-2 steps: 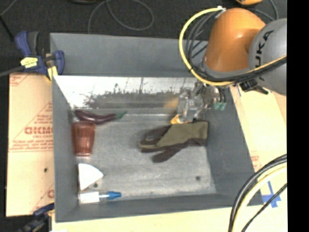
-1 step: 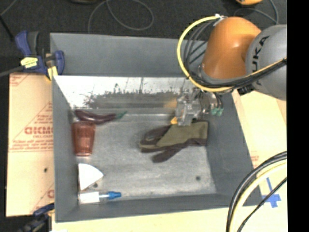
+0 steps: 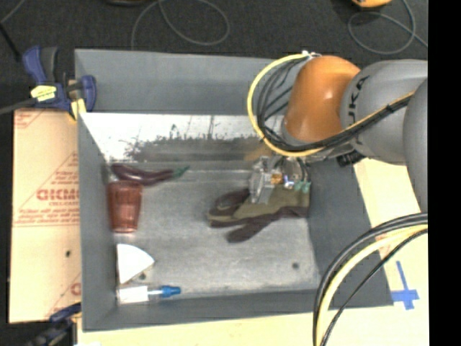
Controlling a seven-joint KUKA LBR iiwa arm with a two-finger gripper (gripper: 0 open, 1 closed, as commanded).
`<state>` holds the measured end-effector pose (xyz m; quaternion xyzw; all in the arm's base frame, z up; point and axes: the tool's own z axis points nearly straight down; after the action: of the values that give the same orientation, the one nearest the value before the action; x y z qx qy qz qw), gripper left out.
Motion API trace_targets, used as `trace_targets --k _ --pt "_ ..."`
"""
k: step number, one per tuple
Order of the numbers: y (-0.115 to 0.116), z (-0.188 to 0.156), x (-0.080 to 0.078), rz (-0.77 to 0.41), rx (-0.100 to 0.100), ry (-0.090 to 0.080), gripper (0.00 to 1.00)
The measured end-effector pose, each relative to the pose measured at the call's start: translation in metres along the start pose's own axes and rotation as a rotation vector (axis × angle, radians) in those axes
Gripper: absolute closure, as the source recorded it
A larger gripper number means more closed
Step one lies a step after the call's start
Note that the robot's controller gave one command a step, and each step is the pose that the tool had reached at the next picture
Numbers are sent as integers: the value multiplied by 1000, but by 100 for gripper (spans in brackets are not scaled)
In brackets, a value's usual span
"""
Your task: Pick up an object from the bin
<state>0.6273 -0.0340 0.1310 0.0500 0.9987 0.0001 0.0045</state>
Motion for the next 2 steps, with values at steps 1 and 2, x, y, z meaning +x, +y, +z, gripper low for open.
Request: trace_targets --k 1,2 --pt "13 35 20 -28 2 -2 100" --pt "7 24 24 -222 2 -5 100"
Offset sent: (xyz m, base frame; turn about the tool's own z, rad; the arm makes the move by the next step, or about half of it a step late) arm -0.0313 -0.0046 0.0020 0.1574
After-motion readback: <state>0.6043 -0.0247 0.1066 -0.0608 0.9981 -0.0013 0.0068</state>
